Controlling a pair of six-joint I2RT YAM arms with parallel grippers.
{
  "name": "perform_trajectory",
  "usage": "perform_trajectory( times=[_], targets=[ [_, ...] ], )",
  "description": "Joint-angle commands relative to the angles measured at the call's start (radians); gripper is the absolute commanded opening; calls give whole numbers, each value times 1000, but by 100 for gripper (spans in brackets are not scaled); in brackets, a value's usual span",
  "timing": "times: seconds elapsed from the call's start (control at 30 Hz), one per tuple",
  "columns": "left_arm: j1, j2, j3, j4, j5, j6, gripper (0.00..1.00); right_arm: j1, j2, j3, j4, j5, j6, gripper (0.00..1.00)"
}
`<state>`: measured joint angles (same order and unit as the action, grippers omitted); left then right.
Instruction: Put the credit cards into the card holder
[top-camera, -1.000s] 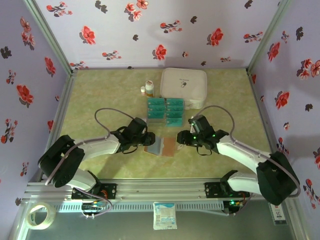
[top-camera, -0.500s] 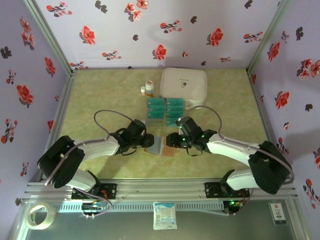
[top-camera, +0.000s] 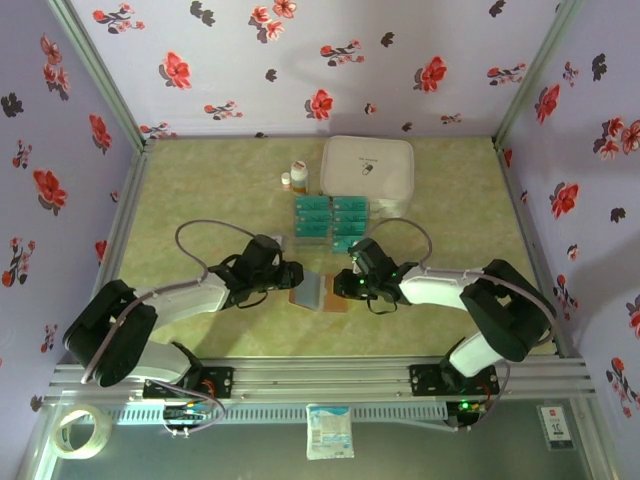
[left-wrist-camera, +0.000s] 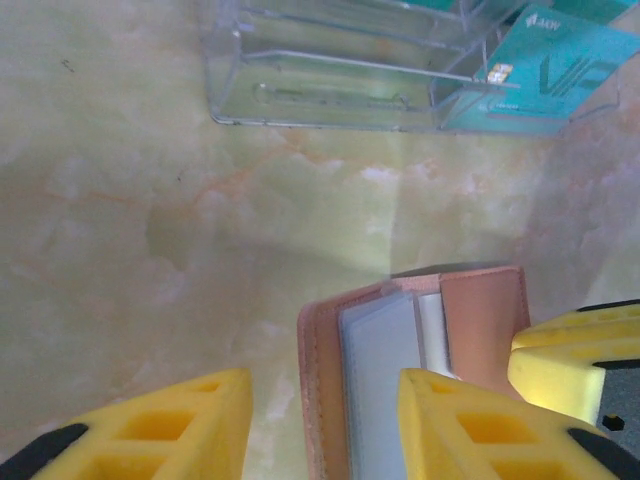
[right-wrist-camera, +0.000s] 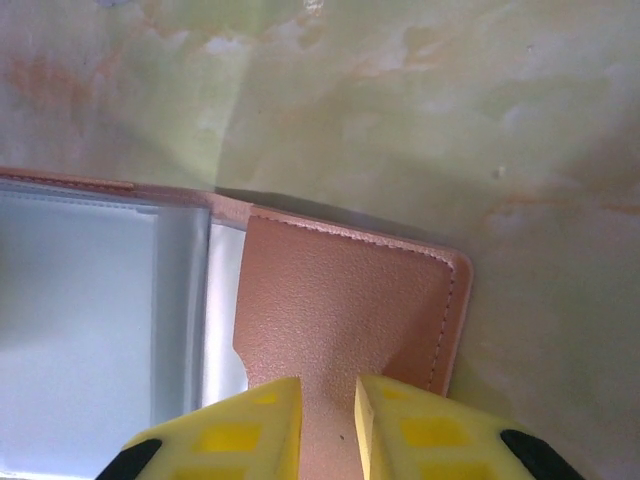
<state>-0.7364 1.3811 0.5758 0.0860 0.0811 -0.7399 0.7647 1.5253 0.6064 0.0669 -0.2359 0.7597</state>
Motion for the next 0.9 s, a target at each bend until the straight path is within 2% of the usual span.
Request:
perform_trajectory(
  times=[0.0, 0.13, 0.33, 0.87],
  targets=[
    [30, -20, -35, 73, 57, -35, 42, -5, 21, -23, -4, 16, -3, 21],
    [50, -17, -64, 134, 87, -62, 40, -9, 26, -28, -4, 17, -6, 21],
    [72, -17, -101, 203, 114, -98, 32, -13, 30, -39, 2, 20, -6, 21],
    [84, -39, -134, 258, 118, -124, 8, -21, 50, -44, 9, 15, -9, 20]
  ],
)
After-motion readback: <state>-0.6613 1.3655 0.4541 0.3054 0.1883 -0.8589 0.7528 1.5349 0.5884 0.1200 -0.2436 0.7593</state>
